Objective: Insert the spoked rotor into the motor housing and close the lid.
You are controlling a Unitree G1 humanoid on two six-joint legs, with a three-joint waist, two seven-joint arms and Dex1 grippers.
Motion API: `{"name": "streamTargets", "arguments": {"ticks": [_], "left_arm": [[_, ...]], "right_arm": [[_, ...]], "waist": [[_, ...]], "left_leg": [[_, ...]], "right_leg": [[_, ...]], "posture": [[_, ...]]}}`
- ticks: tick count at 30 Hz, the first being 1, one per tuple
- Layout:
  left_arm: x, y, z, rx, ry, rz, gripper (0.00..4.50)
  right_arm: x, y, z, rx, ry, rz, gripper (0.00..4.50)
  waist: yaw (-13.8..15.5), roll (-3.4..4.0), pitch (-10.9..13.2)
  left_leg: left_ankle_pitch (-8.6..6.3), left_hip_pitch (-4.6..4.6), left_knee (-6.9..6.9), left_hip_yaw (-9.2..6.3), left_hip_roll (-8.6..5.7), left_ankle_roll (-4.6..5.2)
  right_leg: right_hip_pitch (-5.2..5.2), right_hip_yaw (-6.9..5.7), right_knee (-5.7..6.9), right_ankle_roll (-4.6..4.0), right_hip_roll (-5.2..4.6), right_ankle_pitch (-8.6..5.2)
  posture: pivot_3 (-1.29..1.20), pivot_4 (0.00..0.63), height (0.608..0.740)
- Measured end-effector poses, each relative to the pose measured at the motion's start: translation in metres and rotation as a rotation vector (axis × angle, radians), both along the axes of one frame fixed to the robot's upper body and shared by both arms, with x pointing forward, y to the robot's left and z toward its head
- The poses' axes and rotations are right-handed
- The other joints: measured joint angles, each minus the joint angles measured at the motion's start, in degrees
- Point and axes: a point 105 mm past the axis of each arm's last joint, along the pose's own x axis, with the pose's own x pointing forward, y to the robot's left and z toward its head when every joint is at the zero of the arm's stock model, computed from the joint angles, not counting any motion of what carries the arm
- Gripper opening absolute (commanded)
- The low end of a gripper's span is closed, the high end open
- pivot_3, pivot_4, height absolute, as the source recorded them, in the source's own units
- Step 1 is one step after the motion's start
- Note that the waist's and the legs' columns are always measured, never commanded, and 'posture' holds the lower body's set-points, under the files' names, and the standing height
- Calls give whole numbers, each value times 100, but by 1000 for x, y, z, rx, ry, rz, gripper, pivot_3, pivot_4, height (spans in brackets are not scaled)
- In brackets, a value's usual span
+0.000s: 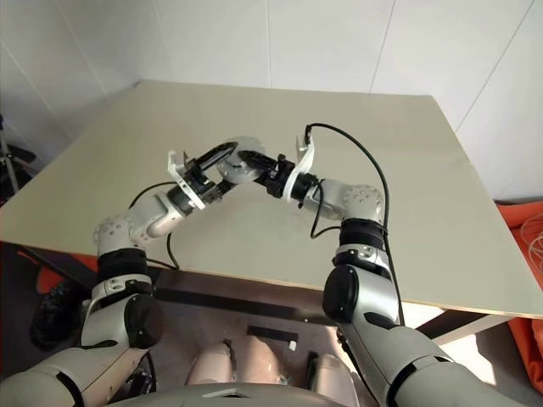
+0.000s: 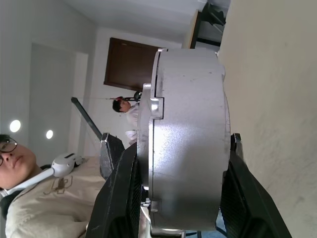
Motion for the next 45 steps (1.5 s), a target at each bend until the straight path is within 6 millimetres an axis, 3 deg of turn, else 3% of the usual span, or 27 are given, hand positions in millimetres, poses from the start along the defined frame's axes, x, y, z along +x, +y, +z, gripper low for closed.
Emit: {"name": "streamTargets", "arguments": {"ticks": [7, 10, 16, 43, 45], "left_arm": [[3, 4, 0, -4, -3, 31, 4465], [4, 3, -2, 1, 5, 34, 3912], [6, 0, -4, -6, 17, 29, 2075], [4, 11, -6, -4, 4, 65, 2075], [4, 11, -5, -2, -1, 70, 2075]], "right_arm": [[1, 0, 0, -7, -5, -8, 2009], [1, 0, 0, -11, -6, -7, 2009], [1, 0, 1, -9, -10, -7, 2009], [2, 8, -1, -15, -21, 0, 2009], [2, 8, 0, -13, -28, -2, 2731]], "waist": [[4, 0, 0], [5, 0, 0], [7, 0, 0], [9, 0, 0], [10, 0, 0]], "left_leg": [[0, 0, 1, 0, 0, 0], [0, 0, 2, 0, 0, 0], [0, 0, 4, 0, 0, 0], [0, 0, 9, -1, 0, 0], [0, 0, 10, -2, 0, 0]], "right_leg": [[0, 0, 0, 1, 0, 1], [1, 0, 0, 1, 0, 2], [2, 0, 1, 1, 0, 3], [3, 0, 5, 0, -1, 4], [4, 0, 6, -1, -1, 5]], "posture": [[0, 0, 740], [0, 0, 740], [0, 0, 740], [0, 0, 740], [0, 0, 740]]}}
